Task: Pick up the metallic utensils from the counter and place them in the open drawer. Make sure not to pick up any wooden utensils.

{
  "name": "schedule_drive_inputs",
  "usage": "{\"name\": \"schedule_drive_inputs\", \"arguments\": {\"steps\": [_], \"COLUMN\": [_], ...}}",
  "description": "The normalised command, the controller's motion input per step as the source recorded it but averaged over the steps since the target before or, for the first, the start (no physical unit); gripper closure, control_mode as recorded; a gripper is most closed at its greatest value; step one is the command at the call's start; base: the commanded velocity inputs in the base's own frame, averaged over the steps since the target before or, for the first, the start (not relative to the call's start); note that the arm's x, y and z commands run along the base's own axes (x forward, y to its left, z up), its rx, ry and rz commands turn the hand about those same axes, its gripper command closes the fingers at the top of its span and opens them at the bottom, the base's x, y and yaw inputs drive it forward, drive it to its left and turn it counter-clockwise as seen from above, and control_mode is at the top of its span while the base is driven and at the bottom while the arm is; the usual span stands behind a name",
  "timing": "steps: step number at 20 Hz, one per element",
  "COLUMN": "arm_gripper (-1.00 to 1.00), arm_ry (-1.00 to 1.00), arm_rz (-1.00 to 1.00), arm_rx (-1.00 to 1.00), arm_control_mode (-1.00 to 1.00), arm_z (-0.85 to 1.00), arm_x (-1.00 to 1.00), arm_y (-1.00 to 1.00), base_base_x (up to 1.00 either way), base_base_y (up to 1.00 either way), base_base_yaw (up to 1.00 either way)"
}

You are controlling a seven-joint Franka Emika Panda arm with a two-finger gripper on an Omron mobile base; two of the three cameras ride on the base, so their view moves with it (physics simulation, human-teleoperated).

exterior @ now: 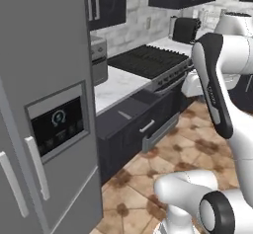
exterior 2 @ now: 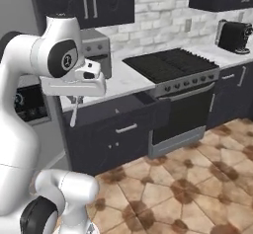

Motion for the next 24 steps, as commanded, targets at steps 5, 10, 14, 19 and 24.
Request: {"name": "schedule_drive_inputs", "arguments": {"steps": [5, 10, 14, 19, 24], "arm_gripper": [1.00, 1.00, 1.00, 1.00, 1.00], "arm_ry": [0.00, 0.00, 0.00, 0.00, 0.00], "arm_rz": [0.00, 0.00, 0.00, 0.00, 0.00], "arm_rx": [0.00, 0.00, 0.00, 0.00, 0.00], "arm_control_mode": [1.00, 1.00, 1.00, 1.00, 1.00], "arm_z": [0.00, 0.00, 0.00, 0.00, 0.00], "arm_x": [0.00, 0.00, 0.00, 0.00, 0.00], "arm_y": [0.00, 0.00, 0.00, 0.00, 0.00], "base_base_x": [0.46, 0.19, 0.00, 0.01, 0.27], "base_base_y": [-0.10, -0.40, -0.76, -1.00, -0.91], "base_base_yaw": [0.48, 0.59, 0.49, 0.28, 0.19]}}
